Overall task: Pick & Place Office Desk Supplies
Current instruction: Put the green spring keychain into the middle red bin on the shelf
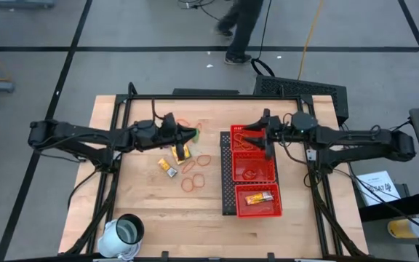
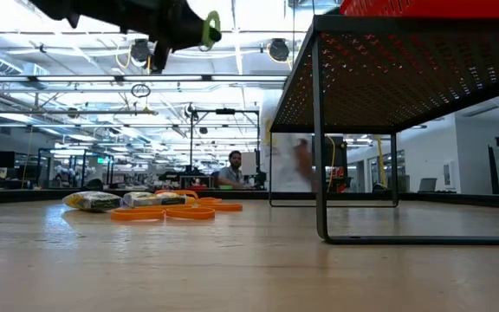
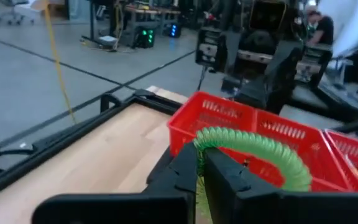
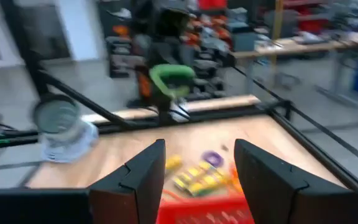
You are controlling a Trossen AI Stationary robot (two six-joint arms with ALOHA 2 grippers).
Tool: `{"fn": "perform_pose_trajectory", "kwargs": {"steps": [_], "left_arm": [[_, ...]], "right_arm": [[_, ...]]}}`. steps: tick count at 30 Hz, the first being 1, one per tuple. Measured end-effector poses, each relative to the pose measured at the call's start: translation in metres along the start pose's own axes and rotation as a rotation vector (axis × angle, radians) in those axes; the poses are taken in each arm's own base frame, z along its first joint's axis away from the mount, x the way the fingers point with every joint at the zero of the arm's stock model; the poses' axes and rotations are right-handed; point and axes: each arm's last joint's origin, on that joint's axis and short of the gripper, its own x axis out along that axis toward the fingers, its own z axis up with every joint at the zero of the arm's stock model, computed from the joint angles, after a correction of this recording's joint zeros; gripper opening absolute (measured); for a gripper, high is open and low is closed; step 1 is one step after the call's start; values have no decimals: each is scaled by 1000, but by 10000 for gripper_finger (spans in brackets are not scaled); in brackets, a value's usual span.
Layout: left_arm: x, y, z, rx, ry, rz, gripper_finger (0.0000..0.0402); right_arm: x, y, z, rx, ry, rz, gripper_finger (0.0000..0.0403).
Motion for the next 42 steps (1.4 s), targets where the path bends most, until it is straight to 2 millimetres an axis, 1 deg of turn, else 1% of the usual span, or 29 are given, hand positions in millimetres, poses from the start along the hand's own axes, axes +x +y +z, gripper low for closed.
{"fn": "perform_pose_trajectory", "kwargs": {"steps": [2, 5, 7, 11, 14, 19, 25, 29, 32, 36, 38, 42], "left_arm": [[6, -7, 3, 43, 7, -14, 14], [18, -15, 9, 95, 2, -28, 7], [28, -19, 14, 119, -6, -32, 8], [49, -26, 16, 192, 6, -28, 19], [65, -31, 18, 261, 9, -31, 18], [89, -38, 21, 346, 7, -29, 7], [107, -45, 29, 402, -16, -23, 23], [114, -48, 29, 416, -15, -27, 13], [114, -50, 29, 440, -17, -33, 6], [112, -57, 28, 473, -15, -39, 19], [111, -61, 27, 501, -16, -12, 25], [108, -68, 25, 554, -14, 43, 21]], "right_arm": [[5, 2, 0, -6, -24, 56, 180], [13, 6, -1, -13, -56, 94, 180], [17, 9, -2, -16, -70, 111, 180], [28, 16, -6, -28, -108, 151, 181], [36, 20, -10, -32, -134, 176, 181], [45, 24, -19, -29, -119, 197, 181], [51, 23, -25, -24, -111, 193, 181], [51, 23, -26, -24, -110, 193, 181], [51, 23, -26, -28, -110, 193, 181], [51, 23, -27, -30, -97, 193, 181], [52, 23, -28, -35, -83, 189, 181], [52, 22, -28, -53, -86, 187, 181]]}}
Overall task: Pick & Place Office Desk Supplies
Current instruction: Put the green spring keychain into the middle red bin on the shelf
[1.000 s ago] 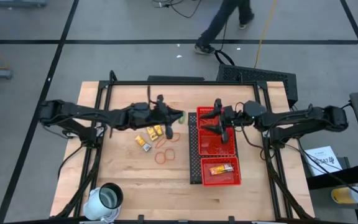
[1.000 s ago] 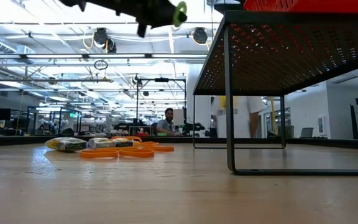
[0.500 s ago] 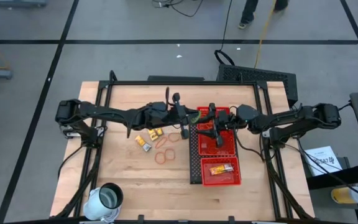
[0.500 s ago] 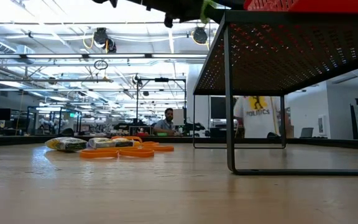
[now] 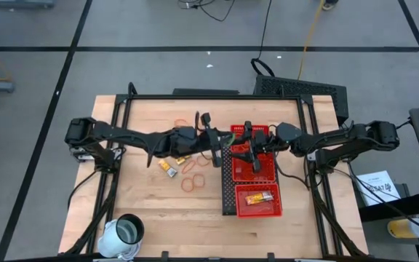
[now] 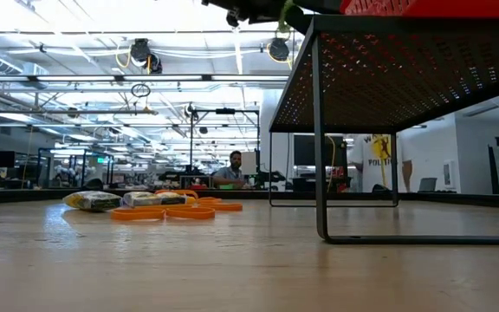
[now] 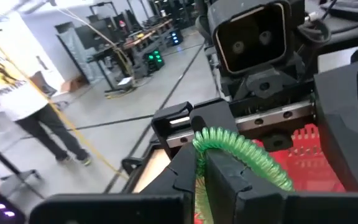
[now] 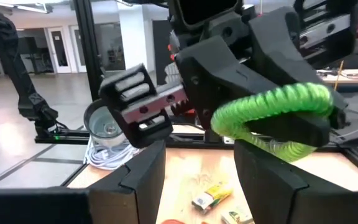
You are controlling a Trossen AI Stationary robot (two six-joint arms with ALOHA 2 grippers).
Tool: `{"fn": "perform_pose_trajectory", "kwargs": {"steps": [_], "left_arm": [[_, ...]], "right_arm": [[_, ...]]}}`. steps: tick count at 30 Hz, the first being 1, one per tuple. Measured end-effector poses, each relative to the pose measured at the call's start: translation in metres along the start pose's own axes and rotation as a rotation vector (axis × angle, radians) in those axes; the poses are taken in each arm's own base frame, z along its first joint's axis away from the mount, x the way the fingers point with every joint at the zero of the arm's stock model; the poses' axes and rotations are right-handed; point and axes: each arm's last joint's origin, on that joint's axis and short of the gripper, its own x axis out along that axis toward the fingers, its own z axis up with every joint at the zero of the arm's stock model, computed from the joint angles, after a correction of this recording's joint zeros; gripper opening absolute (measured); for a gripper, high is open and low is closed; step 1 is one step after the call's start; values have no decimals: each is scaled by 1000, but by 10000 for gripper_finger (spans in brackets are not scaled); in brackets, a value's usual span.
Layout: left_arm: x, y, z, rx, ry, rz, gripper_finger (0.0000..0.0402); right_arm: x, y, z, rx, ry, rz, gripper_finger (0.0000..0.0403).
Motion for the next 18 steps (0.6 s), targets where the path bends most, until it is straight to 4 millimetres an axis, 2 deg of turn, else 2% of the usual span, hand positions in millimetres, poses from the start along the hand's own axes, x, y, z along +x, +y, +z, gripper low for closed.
{"fn": "perform_pose_trajectory", "kwargs": {"steps": [5, 13, 18], "left_arm": [[-2, -5, 1, 14, 7, 11, 7], [-3, -4, 0, 24, 36, 67, 30], [-2, -2, -1, 24, 41, 79, 16]], "right_arm": [[0, 0, 1, -12, -13, -3, 181], [0, 4, 9, -27, -93, 16, 181], [1, 8, 10, -18, -107, 32, 180]]}}
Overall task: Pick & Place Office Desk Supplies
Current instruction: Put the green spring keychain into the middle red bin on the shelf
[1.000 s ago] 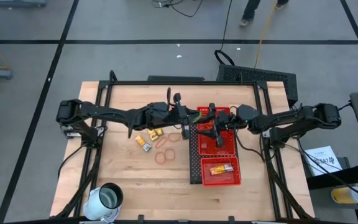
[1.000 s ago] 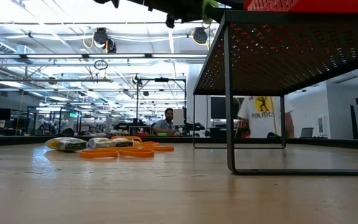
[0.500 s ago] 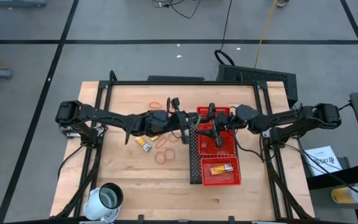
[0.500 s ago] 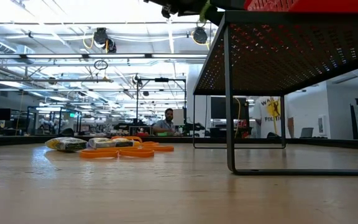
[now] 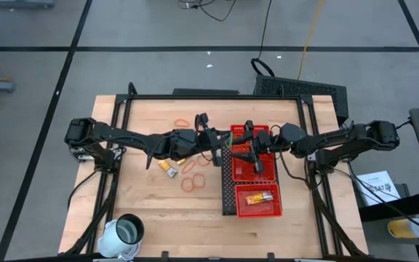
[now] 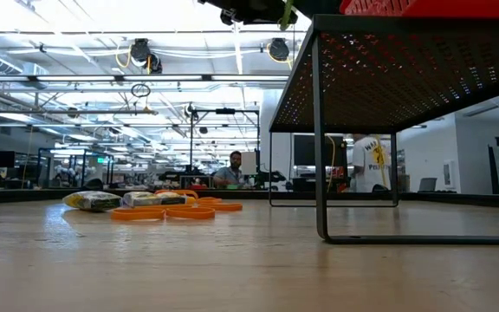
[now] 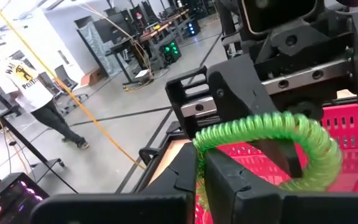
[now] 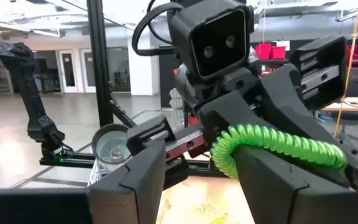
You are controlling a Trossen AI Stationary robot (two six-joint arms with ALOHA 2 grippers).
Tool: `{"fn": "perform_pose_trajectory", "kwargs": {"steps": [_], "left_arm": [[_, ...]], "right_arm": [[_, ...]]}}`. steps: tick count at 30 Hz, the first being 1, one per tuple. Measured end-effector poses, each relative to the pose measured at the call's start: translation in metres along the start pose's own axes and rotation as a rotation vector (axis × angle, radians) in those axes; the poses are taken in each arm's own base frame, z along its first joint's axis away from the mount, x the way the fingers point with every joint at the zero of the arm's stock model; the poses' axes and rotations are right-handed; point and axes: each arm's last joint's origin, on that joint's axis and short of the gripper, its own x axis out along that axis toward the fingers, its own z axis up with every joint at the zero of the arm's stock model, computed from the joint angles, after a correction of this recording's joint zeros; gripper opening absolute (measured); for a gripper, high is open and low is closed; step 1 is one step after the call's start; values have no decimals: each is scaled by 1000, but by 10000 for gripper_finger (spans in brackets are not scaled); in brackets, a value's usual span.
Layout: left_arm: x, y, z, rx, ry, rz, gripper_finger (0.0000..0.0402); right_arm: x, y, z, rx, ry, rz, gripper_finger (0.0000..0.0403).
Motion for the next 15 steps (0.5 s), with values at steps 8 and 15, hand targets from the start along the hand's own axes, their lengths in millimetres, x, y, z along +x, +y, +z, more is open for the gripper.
{"fn": "perform_pose_trajectory", "kwargs": {"steps": [8, 15], "left_arm": [[1, 1, 0, -30, -3, 5, 30], [1, 1, 0, -46, -4, 5, 32]], "right_arm": [[0, -1, 0, 27, -6, -26, 129], [0, -2, 2, 31, -22, -75, 71]]}}
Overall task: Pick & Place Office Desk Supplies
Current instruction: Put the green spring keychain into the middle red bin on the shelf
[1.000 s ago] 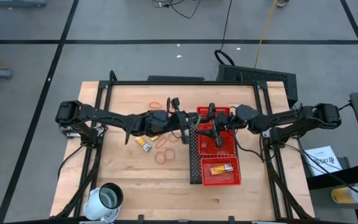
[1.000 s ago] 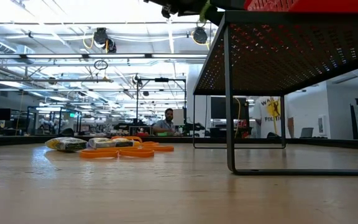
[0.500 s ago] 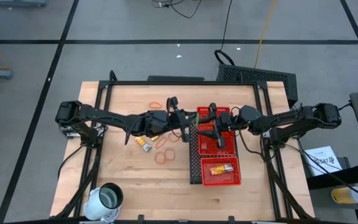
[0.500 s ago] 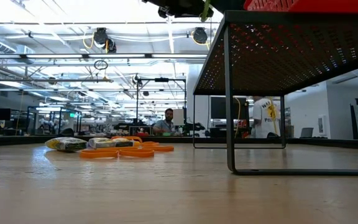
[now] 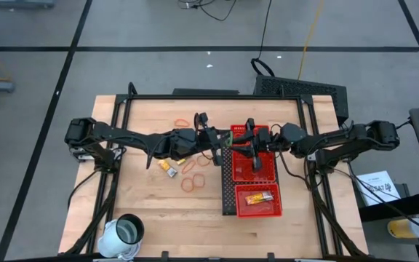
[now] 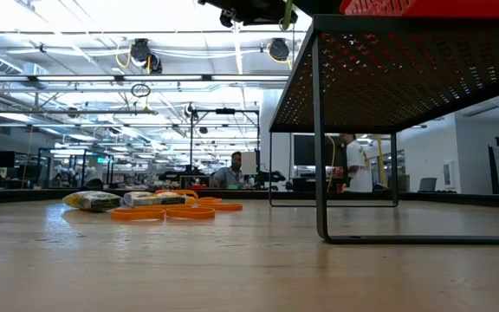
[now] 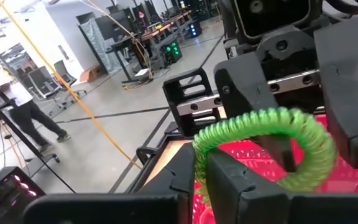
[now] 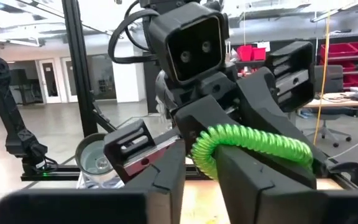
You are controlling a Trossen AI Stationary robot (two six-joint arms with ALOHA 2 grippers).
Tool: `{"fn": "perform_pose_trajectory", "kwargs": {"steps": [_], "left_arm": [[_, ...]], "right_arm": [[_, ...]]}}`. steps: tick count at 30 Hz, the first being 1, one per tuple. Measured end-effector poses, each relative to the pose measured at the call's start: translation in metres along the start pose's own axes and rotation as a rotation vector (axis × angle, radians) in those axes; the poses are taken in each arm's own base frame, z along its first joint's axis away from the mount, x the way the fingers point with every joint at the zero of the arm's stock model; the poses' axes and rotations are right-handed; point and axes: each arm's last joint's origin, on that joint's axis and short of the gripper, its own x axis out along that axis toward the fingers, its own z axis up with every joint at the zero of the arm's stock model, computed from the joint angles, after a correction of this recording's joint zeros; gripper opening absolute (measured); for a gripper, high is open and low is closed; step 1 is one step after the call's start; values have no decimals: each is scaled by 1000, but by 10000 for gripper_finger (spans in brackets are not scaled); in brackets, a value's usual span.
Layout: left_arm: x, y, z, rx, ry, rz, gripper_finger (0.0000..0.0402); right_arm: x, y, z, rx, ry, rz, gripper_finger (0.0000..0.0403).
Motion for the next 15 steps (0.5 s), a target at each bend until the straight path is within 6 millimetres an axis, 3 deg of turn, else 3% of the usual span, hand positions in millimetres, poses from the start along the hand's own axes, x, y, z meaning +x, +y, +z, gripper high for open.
{"fn": "perform_pose_trajectory", "kwargs": {"steps": [8, 15], "left_arm": [[0, -2, 1, -3, -18, -55, 23], [-2, -3, 1, -30, 2, 11, 129]], "right_arm": [[0, 0, 0, -24, 2, 2, 7], [0, 0, 0, -46, 3, 1, 3]]}}
